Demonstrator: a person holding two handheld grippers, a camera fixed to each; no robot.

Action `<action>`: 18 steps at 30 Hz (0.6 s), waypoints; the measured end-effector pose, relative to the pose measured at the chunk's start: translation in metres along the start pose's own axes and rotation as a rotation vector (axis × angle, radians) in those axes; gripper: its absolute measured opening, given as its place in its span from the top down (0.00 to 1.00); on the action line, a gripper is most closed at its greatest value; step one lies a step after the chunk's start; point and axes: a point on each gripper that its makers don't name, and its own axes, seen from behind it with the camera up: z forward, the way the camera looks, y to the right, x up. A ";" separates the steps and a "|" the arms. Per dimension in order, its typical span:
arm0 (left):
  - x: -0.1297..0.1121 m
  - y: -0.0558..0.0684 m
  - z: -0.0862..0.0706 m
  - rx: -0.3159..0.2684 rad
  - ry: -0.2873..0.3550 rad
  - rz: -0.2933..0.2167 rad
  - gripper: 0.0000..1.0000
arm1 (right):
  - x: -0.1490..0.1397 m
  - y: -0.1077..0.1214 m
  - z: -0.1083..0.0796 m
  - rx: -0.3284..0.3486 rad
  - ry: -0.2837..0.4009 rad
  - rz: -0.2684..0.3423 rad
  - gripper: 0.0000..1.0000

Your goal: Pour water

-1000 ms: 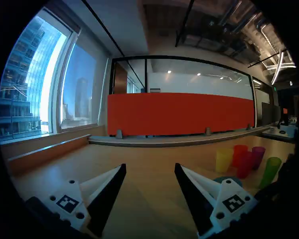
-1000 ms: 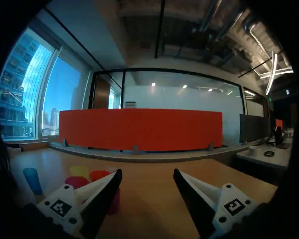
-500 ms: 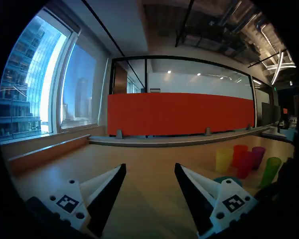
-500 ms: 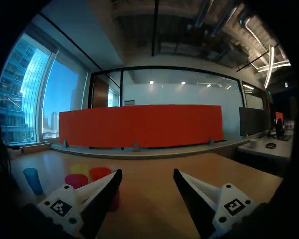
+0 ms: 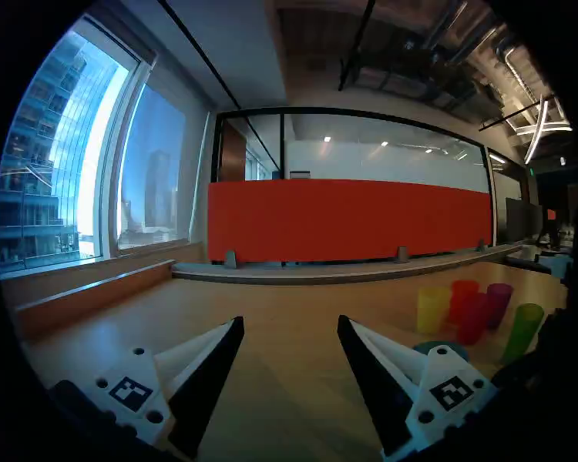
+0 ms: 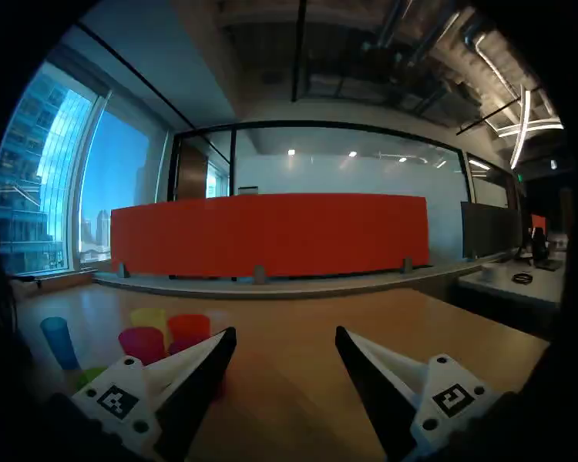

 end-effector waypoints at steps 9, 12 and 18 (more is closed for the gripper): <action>0.000 0.000 0.000 0.000 0.000 0.000 0.10 | -0.001 -0.004 -0.002 0.003 -0.008 -0.023 0.01; 0.000 0.000 0.000 0.000 0.000 0.000 0.10 | -0.001 -0.004 -0.002 0.002 -0.009 -0.022 0.01; 0.000 0.000 0.000 0.000 0.000 0.000 0.10 | -0.002 -0.004 -0.002 0.002 -0.011 -0.023 0.01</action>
